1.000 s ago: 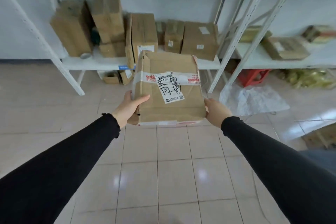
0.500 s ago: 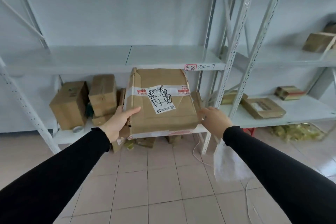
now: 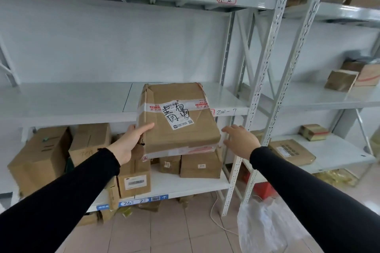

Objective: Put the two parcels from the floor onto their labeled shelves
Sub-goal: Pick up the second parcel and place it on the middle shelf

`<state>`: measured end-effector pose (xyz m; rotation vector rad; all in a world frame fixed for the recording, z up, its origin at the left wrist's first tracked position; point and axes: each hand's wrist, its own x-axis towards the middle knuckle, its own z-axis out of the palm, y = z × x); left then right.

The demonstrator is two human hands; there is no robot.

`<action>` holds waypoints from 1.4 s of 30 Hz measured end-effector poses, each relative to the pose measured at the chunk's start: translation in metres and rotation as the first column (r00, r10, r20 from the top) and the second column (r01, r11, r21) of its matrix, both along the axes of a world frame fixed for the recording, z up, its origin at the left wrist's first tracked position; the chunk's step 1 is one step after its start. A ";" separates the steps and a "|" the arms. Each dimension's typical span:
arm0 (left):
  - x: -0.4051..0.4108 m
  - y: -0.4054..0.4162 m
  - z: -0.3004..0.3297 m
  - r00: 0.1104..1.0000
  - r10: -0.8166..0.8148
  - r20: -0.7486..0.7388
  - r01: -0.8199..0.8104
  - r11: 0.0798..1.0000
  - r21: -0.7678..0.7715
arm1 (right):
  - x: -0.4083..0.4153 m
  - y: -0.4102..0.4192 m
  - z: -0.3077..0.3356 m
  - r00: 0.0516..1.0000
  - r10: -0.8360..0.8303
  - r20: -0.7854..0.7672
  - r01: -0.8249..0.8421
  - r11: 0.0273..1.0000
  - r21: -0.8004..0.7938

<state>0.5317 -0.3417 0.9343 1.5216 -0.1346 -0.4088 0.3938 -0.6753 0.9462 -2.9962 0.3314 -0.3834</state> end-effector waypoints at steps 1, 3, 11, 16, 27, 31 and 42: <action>0.012 -0.008 0.002 1.000 -0.009 -0.003 0.009 1.000 -0.016 | 0.010 -0.005 0.002 1.000 0.002 0.002 -0.002 1.000 0.001; 0.037 -0.027 0.004 0.999 -0.034 -0.012 0.034 0.999 -0.034 | 0.028 -0.017 0.005 1.000 -0.005 -0.010 0.005 1.000 -0.005; 0.124 -0.112 0.005 0.997 -0.073 -0.035 0.074 0.997 0.028 | 0.119 -0.094 0.004 1.000 -0.013 0.006 0.013 1.000 0.025; 0.169 -0.158 0.015 0.999 -0.020 -0.038 0.023 0.997 0.080 | 0.179 -0.139 -0.004 1.000 -0.001 0.009 0.001 0.999 0.036; 0.258 -0.226 0.014 0.996 0.000 -0.085 0.011 0.993 0.120 | 0.283 -0.203 -0.020 0.999 0.004 0.040 -0.009 0.992 0.122; 0.278 -0.240 0.006 0.994 -0.018 -0.108 0.030 0.994 0.103 | 0.310 -0.215 -0.024 1.000 -0.017 0.026 0.013 0.987 0.161; 0.287 -0.222 -0.018 0.966 -0.059 0.250 -0.015 0.959 0.282 | 0.297 -0.224 -0.034 0.972 0.065 0.226 -0.170 0.857 0.486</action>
